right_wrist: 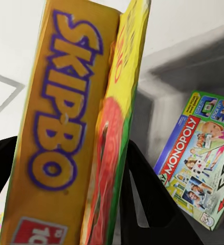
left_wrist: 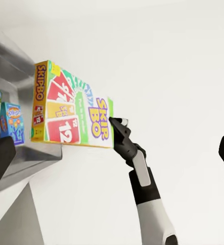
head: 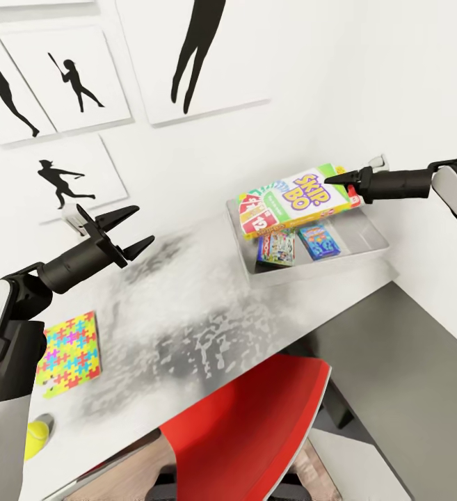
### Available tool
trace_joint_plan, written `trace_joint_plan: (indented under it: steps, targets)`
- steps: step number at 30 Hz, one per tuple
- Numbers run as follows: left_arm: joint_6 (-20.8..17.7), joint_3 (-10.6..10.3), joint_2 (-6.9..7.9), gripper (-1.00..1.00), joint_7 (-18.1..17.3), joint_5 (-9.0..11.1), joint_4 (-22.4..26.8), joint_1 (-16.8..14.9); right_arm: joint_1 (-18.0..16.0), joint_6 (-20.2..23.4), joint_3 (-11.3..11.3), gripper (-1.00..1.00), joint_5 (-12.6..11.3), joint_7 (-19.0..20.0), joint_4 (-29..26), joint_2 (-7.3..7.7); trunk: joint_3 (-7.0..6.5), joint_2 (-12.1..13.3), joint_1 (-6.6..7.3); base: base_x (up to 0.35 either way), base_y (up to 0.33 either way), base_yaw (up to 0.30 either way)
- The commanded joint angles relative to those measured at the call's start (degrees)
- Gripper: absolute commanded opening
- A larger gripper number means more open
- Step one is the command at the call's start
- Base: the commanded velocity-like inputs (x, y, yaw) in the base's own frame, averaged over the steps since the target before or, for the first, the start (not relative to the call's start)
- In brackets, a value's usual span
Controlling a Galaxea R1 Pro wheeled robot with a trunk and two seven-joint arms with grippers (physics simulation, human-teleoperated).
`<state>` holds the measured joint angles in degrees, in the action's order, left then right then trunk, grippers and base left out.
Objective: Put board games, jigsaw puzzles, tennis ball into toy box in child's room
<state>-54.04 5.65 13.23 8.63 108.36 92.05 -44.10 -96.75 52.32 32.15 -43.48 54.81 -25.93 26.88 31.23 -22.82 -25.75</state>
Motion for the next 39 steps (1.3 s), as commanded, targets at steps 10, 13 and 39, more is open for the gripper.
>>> trace_joint_plan:
  steps: [10, 13, 39]
  targets:
    - [-0.19, -0.01, -0.03, 1.00, 0.59, 0.62, 0.05, -0.10, -2.57, 0.24, 0.29, -1.00, 0.09, 0.07, 0.15, 0.90, 1.02, -0.10, -0.03, 0.000, 0.000, 0.000]
    - [-0.19, -0.02, -0.04, 1.00, 0.59, 0.63, 0.06, -0.10, -3.13, 0.19, 0.28, -1.00, 0.15, 0.05, 0.16, 0.96, 1.30, -0.10, -0.03, 0.000, 0.000, 0.000]
    - [-0.19, -0.02, -0.04, 1.00, 0.60, 0.63, 0.06, -0.17, -3.29, -0.19, 0.46, -1.00, 2.09, 0.03, 0.18, 0.61, 3.72, -0.10, -0.03, 0.000, 0.000, 0.000]
